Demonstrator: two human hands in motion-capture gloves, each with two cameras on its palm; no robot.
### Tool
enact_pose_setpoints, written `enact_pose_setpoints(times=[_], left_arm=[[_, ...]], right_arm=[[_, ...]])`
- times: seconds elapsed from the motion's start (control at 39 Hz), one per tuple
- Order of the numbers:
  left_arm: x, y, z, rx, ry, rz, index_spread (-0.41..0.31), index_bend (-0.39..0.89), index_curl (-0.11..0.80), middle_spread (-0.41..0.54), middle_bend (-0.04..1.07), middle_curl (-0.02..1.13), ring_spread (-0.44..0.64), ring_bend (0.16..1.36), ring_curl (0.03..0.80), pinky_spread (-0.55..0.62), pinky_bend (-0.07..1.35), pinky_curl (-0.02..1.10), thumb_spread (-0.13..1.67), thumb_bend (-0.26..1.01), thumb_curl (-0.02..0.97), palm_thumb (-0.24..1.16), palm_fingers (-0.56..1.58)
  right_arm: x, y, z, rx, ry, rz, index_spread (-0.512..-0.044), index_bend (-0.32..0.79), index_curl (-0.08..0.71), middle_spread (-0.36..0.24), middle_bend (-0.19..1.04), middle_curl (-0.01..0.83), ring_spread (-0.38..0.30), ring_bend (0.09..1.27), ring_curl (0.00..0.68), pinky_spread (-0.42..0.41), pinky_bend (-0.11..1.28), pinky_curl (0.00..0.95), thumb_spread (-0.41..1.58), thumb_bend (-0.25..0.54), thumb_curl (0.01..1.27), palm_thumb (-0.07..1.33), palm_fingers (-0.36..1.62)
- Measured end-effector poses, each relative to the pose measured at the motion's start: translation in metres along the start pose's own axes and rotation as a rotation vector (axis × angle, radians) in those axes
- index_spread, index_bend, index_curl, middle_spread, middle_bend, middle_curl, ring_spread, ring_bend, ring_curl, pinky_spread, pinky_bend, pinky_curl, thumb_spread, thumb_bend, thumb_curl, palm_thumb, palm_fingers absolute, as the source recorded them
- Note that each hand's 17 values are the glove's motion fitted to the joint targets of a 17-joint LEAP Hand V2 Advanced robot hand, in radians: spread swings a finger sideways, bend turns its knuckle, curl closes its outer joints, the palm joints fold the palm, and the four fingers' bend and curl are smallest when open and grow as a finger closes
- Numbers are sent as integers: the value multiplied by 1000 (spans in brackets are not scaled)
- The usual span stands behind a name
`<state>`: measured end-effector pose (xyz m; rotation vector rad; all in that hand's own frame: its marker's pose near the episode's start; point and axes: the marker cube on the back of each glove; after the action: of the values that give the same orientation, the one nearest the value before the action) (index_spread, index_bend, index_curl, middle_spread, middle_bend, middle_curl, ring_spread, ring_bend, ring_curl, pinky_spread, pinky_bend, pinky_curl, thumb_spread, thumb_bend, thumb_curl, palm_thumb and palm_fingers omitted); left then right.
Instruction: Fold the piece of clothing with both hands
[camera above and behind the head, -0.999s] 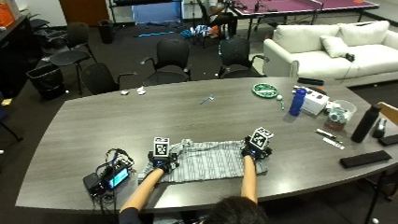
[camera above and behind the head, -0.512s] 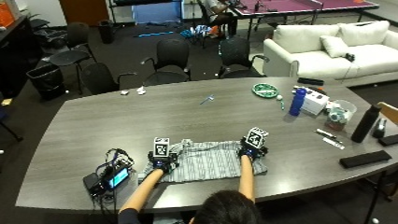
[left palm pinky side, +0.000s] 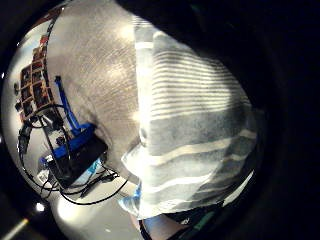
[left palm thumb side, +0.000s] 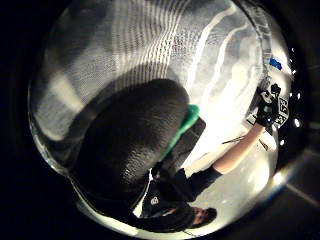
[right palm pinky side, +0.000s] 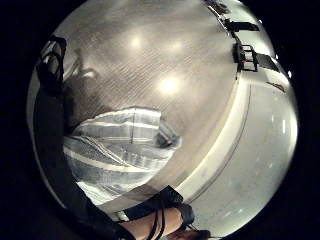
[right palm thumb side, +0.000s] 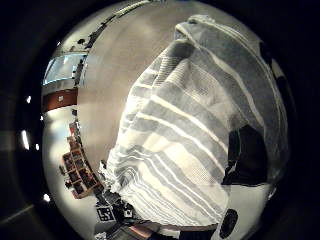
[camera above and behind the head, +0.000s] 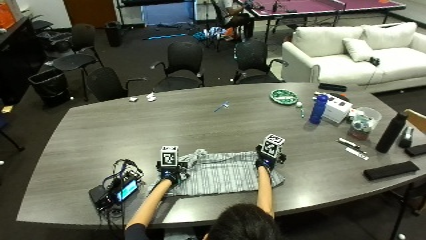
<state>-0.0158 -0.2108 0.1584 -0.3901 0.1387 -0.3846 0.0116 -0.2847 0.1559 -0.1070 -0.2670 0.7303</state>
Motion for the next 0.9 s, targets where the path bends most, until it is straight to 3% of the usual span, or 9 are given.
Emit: enact_pose_setpoints(times=[0.13,0.28,0.51,0.64,0.69,0.79,0.9], left_arm=[[-7,12,-3,-23,60,-3,-55,91,149,365,167,210,490,726,296,448,718,365,1038,-29,235,-15,-58],[-8,25,-4,72,90,80,-57,136,169,331,168,214,445,733,297,363,716,365,1105,-4,247,45,-20],[-14,33,4,53,82,97,-53,138,196,312,177,230,432,712,286,337,691,357,1158,-14,251,63,-20],[-25,40,0,23,81,84,-52,114,196,287,203,249,405,746,292,314,670,350,1171,-10,254,74,44],[-29,42,-4,32,70,79,-50,147,208,240,250,270,346,761,292,270,613,331,1184,-1,258,97,174],[-39,54,-16,67,102,95,-49,143,219,167,305,294,270,749,290,220,543,316,1211,9,264,143,274],[-49,69,-28,102,148,111,-48,142,232,134,299,320,232,740,303,190,517,323,1230,3,265,160,282]], right_arm=[[20,-9,-9,46,-1,45,-236,194,310,-182,333,530,-234,668,476,-319,651,402,891,18,529,978,1301],[56,-11,-25,82,55,192,-243,184,342,-198,340,537,-240,668,476,-335,645,402,872,-3,542,1013,1313],[70,6,-73,107,38,219,-248,173,374,-213,344,541,-250,676,477,-355,640,404,841,-21,557,1024,1309],[45,29,-120,183,-9,153,-253,170,384,-225,353,543,-256,685,479,-364,620,399,769,-34,574,1010,1308],[29,34,-134,208,-21,116,-255,170,388,-227,355,544,-257,681,477,-367,615,398,722,-38,585,1000,1305],[-18,39,-152,247,-25,64,-255,170,396,-232,362,544,-261,684,476,-368,596,393,652,-34,600,999,1312],[-70,67,-167,264,-25,-10,-258,175,405,-239,368,542,-269,672,473,-366,585,391,561,-35,622,996,1308]])
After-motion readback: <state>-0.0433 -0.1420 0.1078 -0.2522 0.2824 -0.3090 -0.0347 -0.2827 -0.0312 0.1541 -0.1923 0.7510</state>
